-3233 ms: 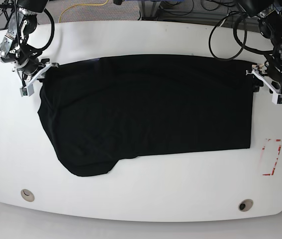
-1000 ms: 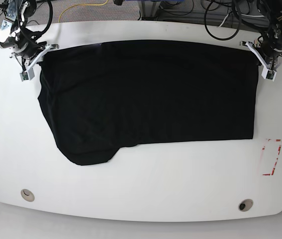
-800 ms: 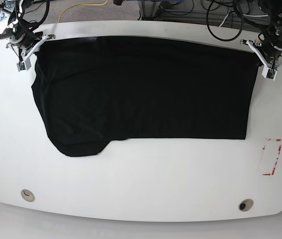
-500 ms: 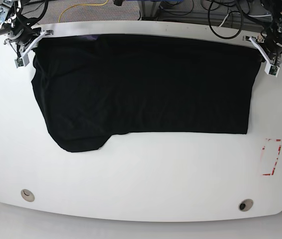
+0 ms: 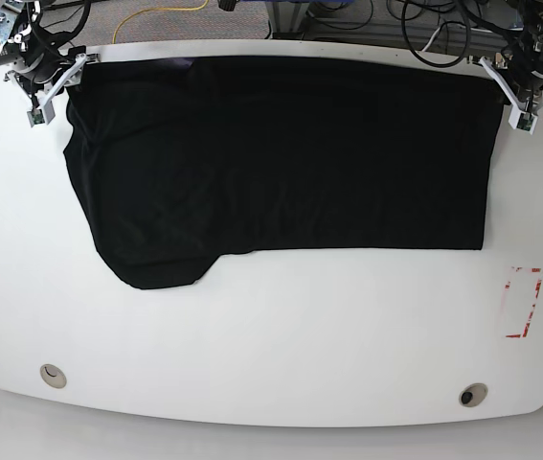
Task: Fold the T-shirt properly
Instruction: 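Drag the shirt edge toward the robot with both grippers, stretching it, then release the shirt and move the right gripper inward along the edge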
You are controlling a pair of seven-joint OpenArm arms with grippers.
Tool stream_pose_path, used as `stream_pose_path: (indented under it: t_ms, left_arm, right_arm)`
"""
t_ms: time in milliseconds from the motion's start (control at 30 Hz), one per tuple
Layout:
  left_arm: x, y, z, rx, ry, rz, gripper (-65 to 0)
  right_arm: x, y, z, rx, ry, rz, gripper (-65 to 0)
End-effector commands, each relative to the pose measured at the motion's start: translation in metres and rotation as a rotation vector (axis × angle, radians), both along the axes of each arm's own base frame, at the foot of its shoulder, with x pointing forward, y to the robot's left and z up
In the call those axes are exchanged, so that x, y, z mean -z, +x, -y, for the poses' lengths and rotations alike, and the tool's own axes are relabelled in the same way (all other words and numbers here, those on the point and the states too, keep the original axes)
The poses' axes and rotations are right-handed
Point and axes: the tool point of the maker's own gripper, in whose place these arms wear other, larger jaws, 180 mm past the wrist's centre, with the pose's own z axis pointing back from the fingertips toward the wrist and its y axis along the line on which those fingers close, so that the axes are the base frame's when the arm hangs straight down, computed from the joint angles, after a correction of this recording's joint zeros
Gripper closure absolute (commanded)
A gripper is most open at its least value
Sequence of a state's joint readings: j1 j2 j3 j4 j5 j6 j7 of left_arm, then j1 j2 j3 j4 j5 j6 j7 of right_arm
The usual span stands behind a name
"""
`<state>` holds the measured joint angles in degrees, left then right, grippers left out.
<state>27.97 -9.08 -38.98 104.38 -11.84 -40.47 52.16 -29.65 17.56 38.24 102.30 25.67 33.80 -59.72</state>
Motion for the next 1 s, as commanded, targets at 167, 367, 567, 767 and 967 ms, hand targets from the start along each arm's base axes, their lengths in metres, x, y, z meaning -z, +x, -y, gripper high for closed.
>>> stream_pose_path:
  t_ms: [167,367,567,767,967]
  left_arm:
    - [-0.01,0.007,-0.006,0.0,0.019,0.036,-27.6]
    - [-0.024,0.017,-0.001,0.024,0.041,0.074,-31.7]
    - [-0.042,0.029,0.003,0.017,0.083,0.079,-31.7]
    - [-0.05,0.038,-0.001,0.007,0.097,0.104,-31.2]
    - [-0.06,0.054,-0.003,0.003,0.106,0.147,-31.2]
  right_arm:
    - [-0.025,0.017,-0.003,-0.039,-0.039,0.081,-48.8]
    - [-0.047,0.027,-0.023,-0.058,-0.046,0.167,-48.8]
    - [-0.056,0.042,-0.037,-0.059,-0.006,0.234,-48.8]
    - [-0.056,0.047,-0.076,-0.1,0.161,0.271,-48.8]
    - [-0.054,0.034,-0.098,-0.099,0.28,0.261,-46.6]
